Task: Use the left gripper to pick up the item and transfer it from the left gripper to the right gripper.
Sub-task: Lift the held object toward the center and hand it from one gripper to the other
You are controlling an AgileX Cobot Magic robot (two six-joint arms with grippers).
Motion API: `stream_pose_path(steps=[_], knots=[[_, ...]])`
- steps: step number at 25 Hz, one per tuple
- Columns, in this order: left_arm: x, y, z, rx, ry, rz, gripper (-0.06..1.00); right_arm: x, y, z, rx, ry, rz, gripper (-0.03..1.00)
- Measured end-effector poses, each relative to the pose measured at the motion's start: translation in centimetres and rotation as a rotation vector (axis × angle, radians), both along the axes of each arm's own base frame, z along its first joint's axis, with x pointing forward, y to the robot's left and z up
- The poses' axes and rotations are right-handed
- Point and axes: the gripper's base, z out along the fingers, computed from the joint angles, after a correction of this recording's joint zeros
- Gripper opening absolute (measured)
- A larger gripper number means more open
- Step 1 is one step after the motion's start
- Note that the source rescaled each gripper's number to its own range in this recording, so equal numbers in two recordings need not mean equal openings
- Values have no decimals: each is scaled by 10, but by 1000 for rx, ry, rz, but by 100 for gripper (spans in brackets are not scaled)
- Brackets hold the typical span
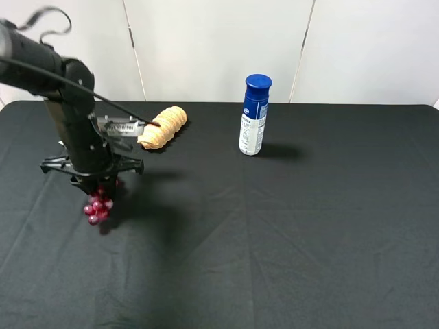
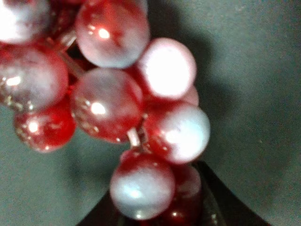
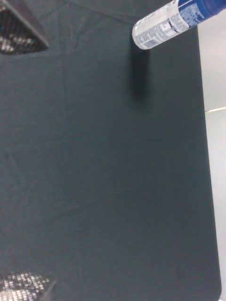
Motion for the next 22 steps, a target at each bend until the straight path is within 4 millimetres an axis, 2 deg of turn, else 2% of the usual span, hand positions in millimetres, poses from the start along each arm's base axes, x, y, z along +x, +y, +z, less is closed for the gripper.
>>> stream_pose_path(steps=[8,13,22], knots=[[-6,3,59,-24,-94,-15,6,0,0,0,0,0,0,100],[-21,9,92,-32,-117,-46,6,0,0,0,0,0,0,100],[-52,20,155,-81,-267,-97,6,0,0,0,0,0,0,100]])
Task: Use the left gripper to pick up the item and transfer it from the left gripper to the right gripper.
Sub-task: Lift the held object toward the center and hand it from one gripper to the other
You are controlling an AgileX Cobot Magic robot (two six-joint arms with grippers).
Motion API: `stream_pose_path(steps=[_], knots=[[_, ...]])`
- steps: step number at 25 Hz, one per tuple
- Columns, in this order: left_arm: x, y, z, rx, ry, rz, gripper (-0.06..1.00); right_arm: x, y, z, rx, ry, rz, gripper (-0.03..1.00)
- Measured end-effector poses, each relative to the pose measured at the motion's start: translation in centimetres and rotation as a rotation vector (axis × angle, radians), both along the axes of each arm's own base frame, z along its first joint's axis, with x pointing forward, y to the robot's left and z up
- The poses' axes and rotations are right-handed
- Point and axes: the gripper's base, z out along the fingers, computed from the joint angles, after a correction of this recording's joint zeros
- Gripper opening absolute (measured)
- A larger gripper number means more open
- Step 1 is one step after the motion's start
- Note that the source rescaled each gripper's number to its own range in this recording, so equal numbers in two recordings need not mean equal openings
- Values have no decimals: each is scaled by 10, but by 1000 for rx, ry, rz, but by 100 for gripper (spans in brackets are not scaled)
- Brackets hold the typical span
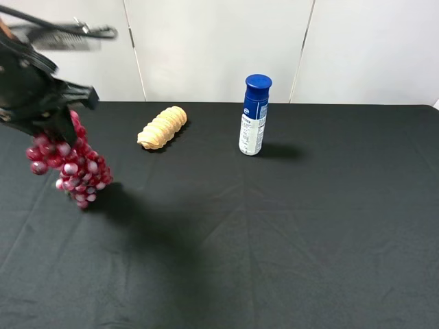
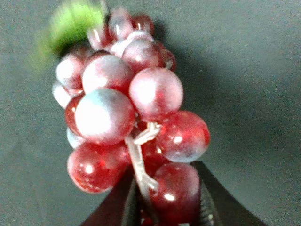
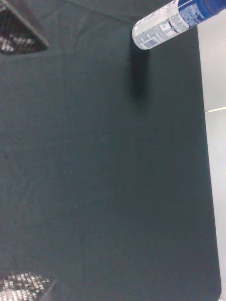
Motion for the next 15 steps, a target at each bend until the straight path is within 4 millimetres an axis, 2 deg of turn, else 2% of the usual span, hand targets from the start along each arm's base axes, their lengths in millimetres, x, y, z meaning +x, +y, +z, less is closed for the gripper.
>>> stream_pose_path(steps=[7,11,15], knots=[[-26,10,36,-36,-101,-2,5,0,0,0,0,0,0,100],[-37,13,45,-35,-102,-8,5,0,0,0,0,0,0,100],[-39,12,55,-43,-93,-53,5,0,0,0,0,0,0,100]])
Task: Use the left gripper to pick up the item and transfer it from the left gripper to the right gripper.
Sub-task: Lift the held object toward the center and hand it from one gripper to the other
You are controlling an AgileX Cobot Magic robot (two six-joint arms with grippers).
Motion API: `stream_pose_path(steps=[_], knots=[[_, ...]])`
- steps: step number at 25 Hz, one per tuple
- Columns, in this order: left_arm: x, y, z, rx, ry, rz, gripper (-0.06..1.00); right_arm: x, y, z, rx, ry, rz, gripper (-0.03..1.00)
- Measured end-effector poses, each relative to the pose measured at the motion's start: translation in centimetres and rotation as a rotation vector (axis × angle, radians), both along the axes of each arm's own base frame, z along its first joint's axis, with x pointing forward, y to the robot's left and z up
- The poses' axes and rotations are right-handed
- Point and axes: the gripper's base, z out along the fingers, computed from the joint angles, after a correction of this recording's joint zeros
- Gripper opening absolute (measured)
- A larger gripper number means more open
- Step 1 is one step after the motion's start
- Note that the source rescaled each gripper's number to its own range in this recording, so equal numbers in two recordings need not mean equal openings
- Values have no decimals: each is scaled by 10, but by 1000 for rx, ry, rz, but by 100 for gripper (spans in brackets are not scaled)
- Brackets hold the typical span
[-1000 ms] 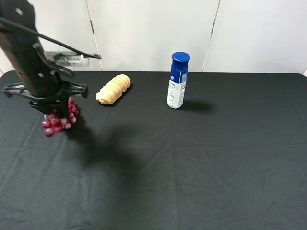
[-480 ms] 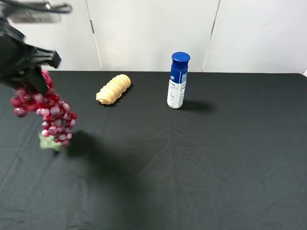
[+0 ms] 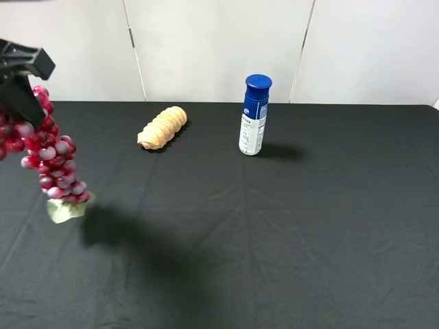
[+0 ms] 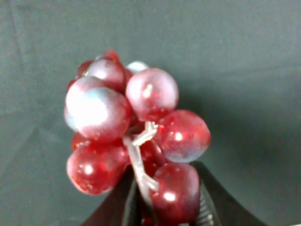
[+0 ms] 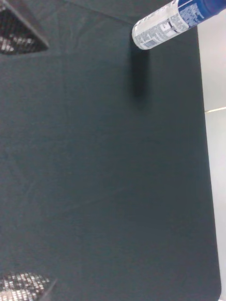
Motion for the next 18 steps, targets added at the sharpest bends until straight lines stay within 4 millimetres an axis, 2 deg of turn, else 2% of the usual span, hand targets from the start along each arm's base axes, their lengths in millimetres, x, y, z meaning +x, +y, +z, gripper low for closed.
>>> stream_pose_path(steps=[7,13,18], knots=[[0,-9,15,-82,-31,-79,4,0,0,0,0,0,0,100],[1,-17,17,-139,-19,-153,4,0,0,0,-3,0,-2,100],[7,-35,17,-128,-4,-281,4,0,0,0,-4,0,-2,100]])
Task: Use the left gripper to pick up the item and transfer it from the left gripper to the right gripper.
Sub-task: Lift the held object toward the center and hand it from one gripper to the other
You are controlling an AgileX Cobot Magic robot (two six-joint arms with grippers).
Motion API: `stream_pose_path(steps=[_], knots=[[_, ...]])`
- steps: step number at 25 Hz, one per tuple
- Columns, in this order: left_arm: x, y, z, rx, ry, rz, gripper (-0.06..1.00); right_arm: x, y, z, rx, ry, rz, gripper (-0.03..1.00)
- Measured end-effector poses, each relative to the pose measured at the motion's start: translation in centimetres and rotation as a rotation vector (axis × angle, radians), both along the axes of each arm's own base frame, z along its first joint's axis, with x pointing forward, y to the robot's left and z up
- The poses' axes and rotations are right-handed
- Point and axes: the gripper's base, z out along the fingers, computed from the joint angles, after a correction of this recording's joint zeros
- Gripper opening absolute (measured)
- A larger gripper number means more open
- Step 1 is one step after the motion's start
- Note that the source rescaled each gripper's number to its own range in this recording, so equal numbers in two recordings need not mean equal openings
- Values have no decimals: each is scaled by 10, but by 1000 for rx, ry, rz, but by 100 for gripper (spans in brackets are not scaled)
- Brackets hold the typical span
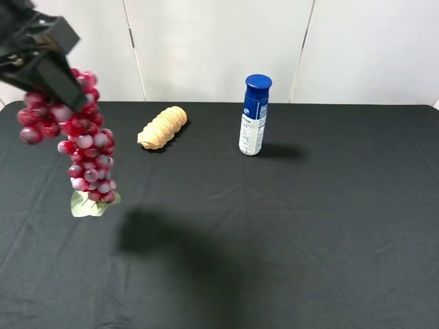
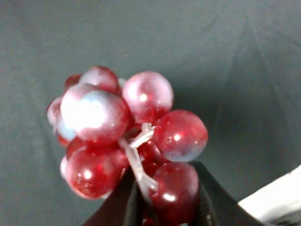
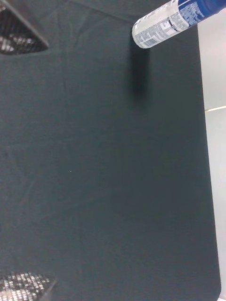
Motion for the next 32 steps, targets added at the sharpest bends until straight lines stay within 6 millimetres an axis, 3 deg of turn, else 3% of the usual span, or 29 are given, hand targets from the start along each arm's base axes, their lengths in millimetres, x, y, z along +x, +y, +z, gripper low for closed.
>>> stream_pose_path(steps=[13,19,24,32], knots=[[22,-84,1,34,-70,-423,4,0,0,0,0,0,0,100],[25,-106,2,57,-148,-641,3,2,5,1,51,2,33,100],[23,-110,3,79,-205,-790,3,26,12,13,108,51,113,100],[24,-110,3,104,-266,-926,3,93,30,22,99,109,404,100]])
